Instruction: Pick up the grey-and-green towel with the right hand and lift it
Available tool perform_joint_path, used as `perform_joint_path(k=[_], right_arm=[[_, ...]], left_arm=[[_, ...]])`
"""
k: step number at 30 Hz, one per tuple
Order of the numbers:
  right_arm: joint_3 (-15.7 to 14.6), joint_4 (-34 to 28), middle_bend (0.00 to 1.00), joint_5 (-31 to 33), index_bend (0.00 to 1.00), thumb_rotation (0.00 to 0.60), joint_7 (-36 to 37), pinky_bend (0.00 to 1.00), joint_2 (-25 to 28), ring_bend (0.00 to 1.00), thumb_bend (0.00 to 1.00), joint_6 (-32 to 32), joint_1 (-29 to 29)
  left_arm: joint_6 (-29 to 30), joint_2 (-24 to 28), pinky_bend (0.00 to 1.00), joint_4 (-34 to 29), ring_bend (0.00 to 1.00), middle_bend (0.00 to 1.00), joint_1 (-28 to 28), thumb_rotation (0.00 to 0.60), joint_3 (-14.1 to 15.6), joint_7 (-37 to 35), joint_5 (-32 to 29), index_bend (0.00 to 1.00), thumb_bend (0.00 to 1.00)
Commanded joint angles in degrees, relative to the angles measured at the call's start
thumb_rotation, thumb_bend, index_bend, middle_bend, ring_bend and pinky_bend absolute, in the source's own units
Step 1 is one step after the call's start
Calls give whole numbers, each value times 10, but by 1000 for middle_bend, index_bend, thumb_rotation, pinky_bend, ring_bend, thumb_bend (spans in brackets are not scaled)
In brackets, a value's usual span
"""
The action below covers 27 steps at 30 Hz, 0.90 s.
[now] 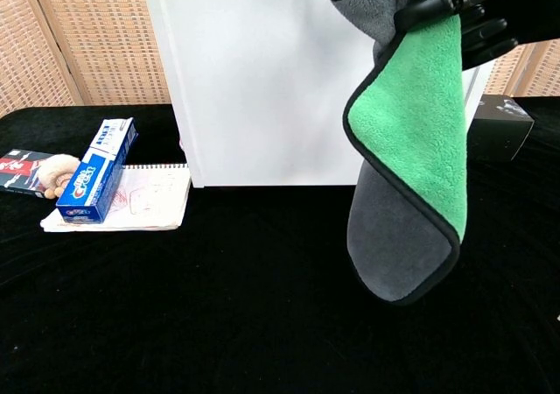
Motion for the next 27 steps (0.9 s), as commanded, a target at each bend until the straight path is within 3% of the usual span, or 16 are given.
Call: perform_joint_path(k=[1, 11, 27], right_arm=[[20, 29, 1000, 15, 785, 600, 53, 1000, 2, 1000, 721, -51, -4], [40, 73, 1000, 6, 785, 600, 106, 1000, -3, 1000, 721, -113, -14], [55, 95, 1000, -22, 785, 600, 137, 1000, -12, 1000, 721, -143, -32]], left_arm=[[0, 0, 0, 0, 0, 0, 0, 600, 0, 1, -1, 0, 0], [-3, -3, 0, 1, 0, 0, -1, 600, -1, 5, -5, 0, 0], [-2, -2, 0, 1, 0, 0, -1, 600, -2, 6, -7, 0, 0]])
